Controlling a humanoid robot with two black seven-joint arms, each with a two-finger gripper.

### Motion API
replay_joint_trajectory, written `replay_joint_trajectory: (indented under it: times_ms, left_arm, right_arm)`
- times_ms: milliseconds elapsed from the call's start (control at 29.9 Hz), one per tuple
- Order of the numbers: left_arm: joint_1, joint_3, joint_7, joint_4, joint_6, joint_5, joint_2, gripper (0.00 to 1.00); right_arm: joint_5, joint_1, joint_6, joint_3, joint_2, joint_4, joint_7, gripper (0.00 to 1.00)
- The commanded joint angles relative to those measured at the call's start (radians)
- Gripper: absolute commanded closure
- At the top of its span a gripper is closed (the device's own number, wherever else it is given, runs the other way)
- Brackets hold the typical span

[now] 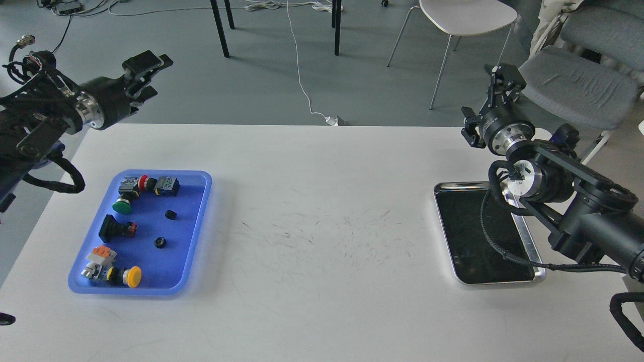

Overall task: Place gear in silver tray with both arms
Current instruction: 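Raise the left gripper up and away from the blue tray, then lower the left gripper onto the black gear in the blue tray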

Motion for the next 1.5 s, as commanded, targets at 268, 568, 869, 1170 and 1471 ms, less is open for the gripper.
replay_joint_trajectory:
  times_ms: [268,568,869,1170,1471]
  left_arm:
    - [-0.076,0.031,0.001,0.002,0.033,0.284,0.058,0.02]
    - [-0.090,0.033,0.001,0.143,0.135,0.248,0.042,0.02]
    - [-0.041,0.079,0.001,0.101,0.127,0.252,0.042,0.01]
    - [-0.049,0.226,0.001,-0.128,0.220,0.387,0.123,0.02]
    - [-0.043,0.217,0.001,-0.548,0.363,0.565,0.285,0.02]
  right_arm:
    - [0.000,-0.001,-0.001,0.000,0.000,0.000,0.005,0.01]
    - [0.000,-0.004,-0.001,-0.002,0.000,0.001,0.005,0.01]
    - [0.000,-0.004,-0.001,-0.005,0.001,0.003,0.005,0.01]
    - [-0.001,-0.004,-0.003,-0.011,0.001,0.000,0.005,0.01]
    - [-0.001,-0.005,-0.003,-0.014,0.001,0.000,0.005,0.01]
